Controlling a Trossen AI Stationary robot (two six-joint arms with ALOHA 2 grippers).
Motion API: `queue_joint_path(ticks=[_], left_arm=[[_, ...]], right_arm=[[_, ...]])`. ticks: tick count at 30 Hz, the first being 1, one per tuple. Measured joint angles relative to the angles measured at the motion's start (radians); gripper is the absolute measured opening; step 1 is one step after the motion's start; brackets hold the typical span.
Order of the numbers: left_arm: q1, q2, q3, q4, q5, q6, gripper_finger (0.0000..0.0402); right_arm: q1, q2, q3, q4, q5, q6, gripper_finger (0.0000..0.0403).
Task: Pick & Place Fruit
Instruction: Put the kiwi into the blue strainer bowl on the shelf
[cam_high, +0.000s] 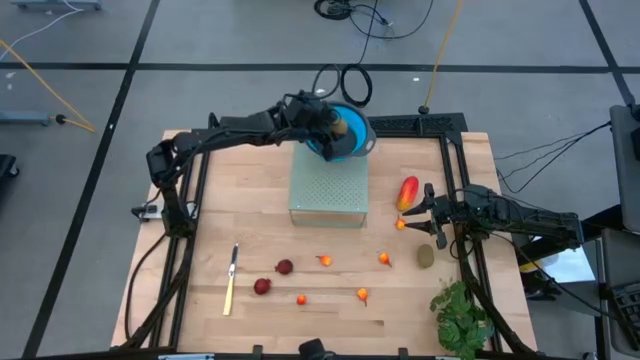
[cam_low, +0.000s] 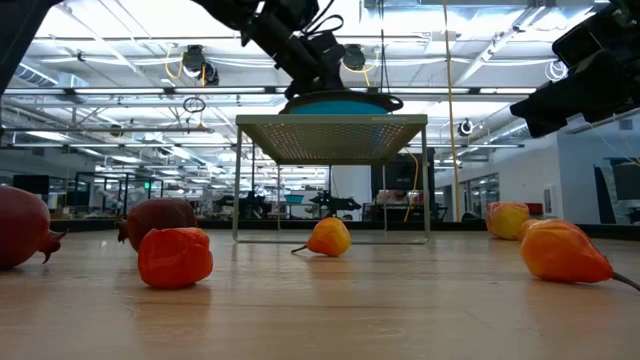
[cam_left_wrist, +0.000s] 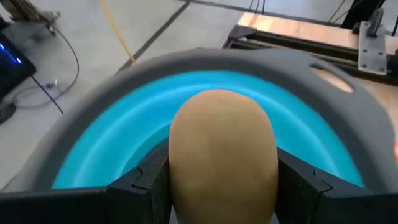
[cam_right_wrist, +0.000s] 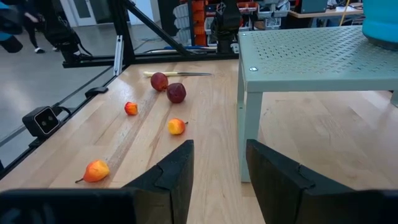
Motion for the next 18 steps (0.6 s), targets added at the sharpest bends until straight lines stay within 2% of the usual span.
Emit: queue_joint_path(ticks=[7, 18], left_arm=[[0.022, 0.000, 0.000, -0.023, 0.052, -0.054, 0.0202], [0.035, 0.011, 0.000, -0.040, 0.059, -0.075, 0.0202]], right_arm=[[0.000, 0.000, 0.000, 0.000, 0.000, 0.002, 0.0139], [0.000, 0.000, 0.000, 0.000, 0.000, 0.000, 0.0139]])
